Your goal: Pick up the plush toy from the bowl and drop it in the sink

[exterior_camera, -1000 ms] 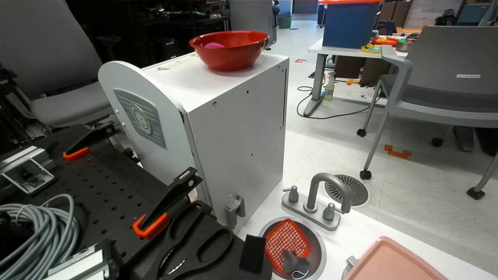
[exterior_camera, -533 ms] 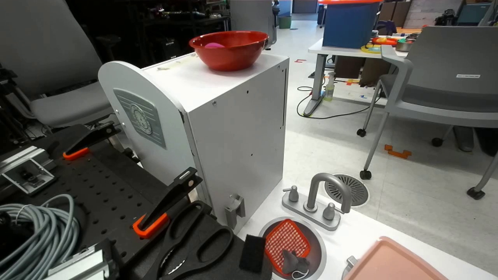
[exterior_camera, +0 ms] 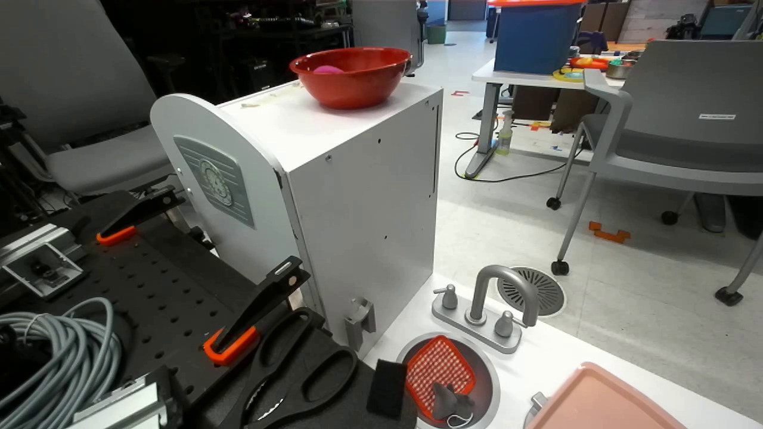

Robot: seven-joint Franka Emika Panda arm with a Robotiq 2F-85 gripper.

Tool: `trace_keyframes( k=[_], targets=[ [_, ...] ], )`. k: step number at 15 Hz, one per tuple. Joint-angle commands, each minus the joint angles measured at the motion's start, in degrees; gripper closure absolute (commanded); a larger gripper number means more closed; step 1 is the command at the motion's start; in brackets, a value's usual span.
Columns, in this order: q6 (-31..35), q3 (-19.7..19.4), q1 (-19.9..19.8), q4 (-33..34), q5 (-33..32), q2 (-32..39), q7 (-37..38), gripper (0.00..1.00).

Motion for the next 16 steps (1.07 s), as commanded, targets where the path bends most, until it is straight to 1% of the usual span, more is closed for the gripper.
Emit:
trace_keyframes(
  k=[1,2,4,7,9,16],
  targets=[
    [4.7,0.1,1.0,-3.7,4.6,-3.9,-2.5,0.00],
    [2.1,0.4,0.4,-0.8,2.0,-1.0,-0.6,0.00],
    [3.0,0.5,0.7,-1.9,3.4,-2.2,-1.0,0.00],
    [3.1,0.5,0.7,-2.5,3.3,-2.5,-0.9,0.00],
    [2.3,0.5,0.8,-2.2,4.1,-1.4,-0.8,0.00],
    [-1.1,1.6,1.3,-1.2,3.2,4.4,0.4,0.00]
  ],
)
